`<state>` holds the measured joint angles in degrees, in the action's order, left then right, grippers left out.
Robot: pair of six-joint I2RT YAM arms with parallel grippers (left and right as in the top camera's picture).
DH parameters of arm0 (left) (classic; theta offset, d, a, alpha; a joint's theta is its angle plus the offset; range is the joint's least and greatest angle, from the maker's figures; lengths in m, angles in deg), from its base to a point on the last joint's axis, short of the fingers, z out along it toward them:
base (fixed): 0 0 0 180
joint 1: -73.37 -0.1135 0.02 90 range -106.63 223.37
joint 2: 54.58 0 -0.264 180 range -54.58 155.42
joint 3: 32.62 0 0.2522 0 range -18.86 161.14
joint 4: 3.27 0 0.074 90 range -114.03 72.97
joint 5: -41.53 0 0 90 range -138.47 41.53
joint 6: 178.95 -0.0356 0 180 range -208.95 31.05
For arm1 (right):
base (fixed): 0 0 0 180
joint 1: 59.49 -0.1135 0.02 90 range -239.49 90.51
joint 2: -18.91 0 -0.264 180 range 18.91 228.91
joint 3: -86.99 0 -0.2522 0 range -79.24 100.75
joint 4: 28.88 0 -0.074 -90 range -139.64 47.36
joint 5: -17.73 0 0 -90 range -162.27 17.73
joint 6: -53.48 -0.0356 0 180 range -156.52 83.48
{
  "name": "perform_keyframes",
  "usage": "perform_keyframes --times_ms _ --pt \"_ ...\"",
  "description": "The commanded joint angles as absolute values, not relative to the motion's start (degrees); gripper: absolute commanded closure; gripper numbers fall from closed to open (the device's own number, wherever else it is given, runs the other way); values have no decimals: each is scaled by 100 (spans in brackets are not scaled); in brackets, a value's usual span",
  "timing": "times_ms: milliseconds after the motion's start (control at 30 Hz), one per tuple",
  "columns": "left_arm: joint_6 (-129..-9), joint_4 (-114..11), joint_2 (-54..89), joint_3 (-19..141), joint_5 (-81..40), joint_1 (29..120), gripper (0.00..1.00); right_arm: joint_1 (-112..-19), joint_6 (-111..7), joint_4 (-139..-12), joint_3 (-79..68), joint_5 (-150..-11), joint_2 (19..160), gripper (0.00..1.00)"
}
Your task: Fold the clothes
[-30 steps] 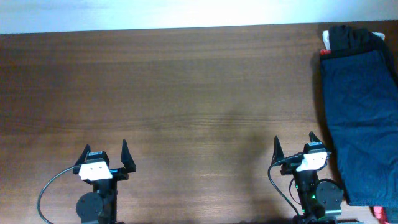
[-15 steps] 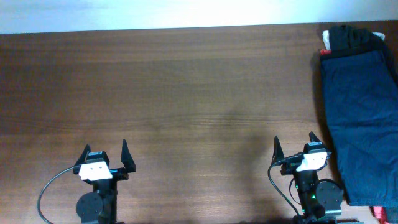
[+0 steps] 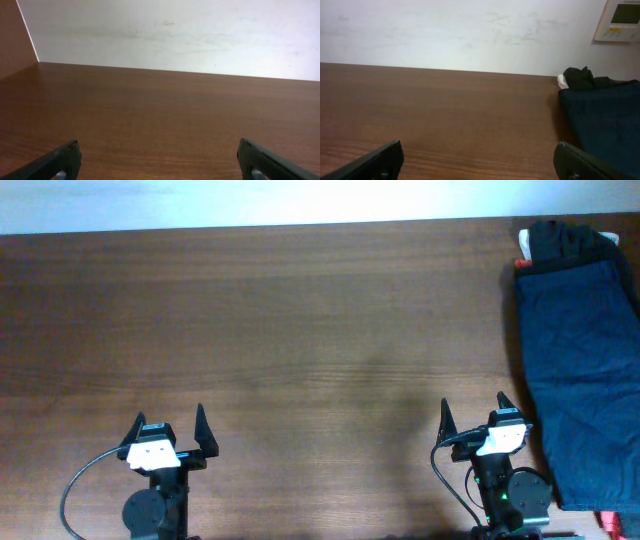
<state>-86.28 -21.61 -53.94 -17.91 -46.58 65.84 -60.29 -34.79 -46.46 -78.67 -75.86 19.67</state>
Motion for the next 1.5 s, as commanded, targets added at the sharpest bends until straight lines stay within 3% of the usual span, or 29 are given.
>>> perform_keyframes --times_ms 0,400,433,533,700,800,900,1033,1233,1367,1467 --pt "-8595 -2163 -5389 -1834 -4680 6584 1 -6066 -3483 -4672 -7893 -7676 1960 1" --pt "-8595 -2163 -5389 -1834 -4680 6584 1 -6066 -3571 -4665 -7893 -7691 1960 1" --pt "-8595 -2163 -5389 -1834 -4680 6584 1 -6066 -3986 -4632 -7893 -7975 1960 1" --pt "-8595 -2163 -5389 -1834 -4680 6584 1 -6066 -7109 -4539 -7893 -10613 1960 1" --pt "-8595 -2163 -5391 -1834 -4680 6584 1 -6066 -7747 -3695 -7893 -11241 1960 1" --pt "-8595 -2163 -5391 -1834 -4680 6584 1 -6062 -7717 -3092 -7700 -10799 1964 1" --pt "-8595 -2163 -5389 -1834 -4678 6584 1 -6060 -6849 -3419 -7014 -9997 2150 1" --pt "-8595 -2163 -5389 -1834 -4680 6584 1 -6060 -5763 -4451 -5510 -8467 3652 1" --pt "-8595 -2163 -5389 -1834 -4680 6584 1 -6049 -4370 -6012 -2142 -6981 7531 1" --pt "-8595 -2163 -5389 -1834 -4680 6584 1 -6051 -3074 -7896 483 -4865 10003 1" --pt "-8595 -2163 -5389 -1834 -4680 6584 1 -6049 -2849 -8033 1180 -4091 11105 1"
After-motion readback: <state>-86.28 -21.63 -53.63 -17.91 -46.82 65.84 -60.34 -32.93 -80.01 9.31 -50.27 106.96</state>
